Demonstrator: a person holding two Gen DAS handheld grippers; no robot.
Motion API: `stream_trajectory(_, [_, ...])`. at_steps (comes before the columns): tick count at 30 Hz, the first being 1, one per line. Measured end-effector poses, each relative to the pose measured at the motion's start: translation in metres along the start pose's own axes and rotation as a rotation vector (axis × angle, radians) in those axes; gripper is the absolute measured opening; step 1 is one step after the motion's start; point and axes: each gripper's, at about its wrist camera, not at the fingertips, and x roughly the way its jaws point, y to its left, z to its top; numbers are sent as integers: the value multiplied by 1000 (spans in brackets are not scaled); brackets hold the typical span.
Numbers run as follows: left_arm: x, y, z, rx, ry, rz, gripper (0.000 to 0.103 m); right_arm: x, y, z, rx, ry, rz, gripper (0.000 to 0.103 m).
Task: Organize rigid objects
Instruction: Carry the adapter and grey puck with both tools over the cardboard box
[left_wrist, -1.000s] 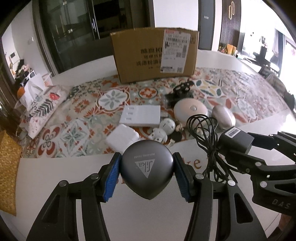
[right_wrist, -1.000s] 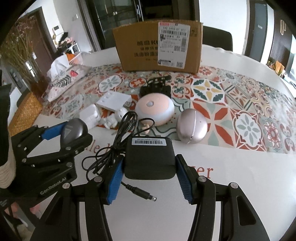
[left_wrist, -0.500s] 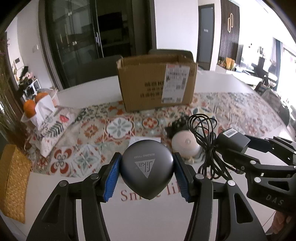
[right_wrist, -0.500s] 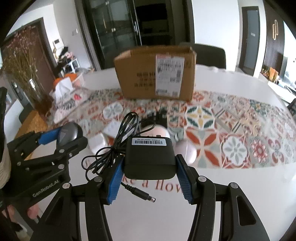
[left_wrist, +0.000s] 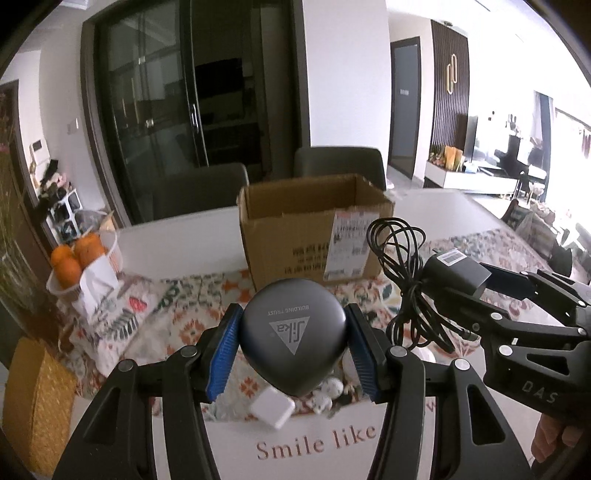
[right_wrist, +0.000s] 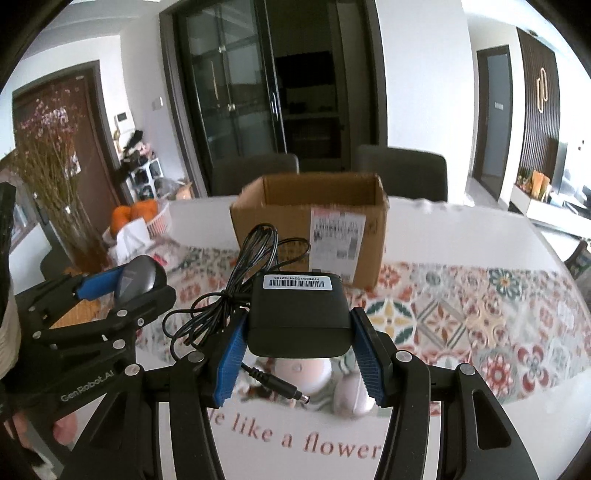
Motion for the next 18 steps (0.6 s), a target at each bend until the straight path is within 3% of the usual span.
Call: stream_trajectory(18, [28,12,76,14,-67,-50,55,16,-7,84,-45,-146,-52,55])
